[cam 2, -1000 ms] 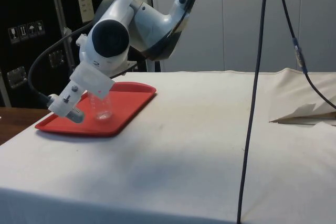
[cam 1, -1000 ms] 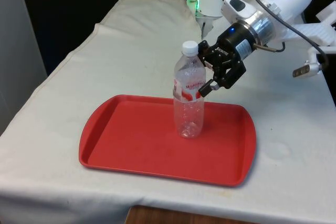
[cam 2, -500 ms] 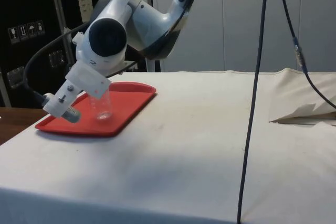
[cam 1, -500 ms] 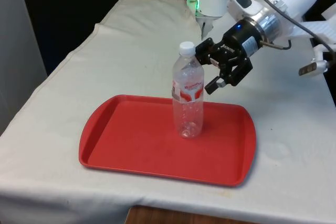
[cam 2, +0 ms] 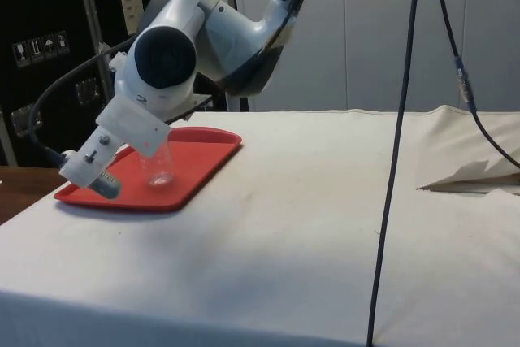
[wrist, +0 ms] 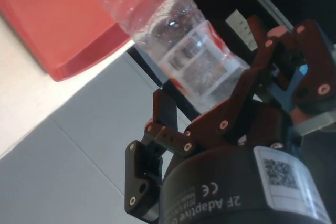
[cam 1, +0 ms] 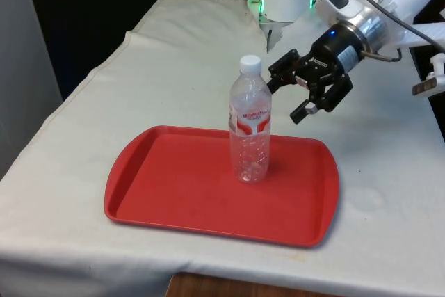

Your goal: Place the bottle upright on the tray.

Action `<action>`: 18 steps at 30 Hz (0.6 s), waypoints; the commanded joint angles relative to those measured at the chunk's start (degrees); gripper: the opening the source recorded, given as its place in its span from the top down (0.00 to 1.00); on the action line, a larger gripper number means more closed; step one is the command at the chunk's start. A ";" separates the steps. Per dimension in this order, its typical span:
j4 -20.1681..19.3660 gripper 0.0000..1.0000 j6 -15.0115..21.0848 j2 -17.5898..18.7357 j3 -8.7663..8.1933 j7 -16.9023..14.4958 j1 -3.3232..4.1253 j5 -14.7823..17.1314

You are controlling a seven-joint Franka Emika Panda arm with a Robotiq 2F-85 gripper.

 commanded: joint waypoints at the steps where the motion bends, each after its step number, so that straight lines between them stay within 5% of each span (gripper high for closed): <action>1: -0.63 0.00 0.80 -0.46 0.40 0.11 -0.29 0.74; 11: -2.86 0.00 0.97 -2.41 1.49 0.34 -0.46 3.32; 12: -2.75 0.00 0.17 -2.29 1.26 0.34 -0.06 3.09; 18: -6.19 0.00 0.74 -6.19 1.55 0.29 -0.40 4.76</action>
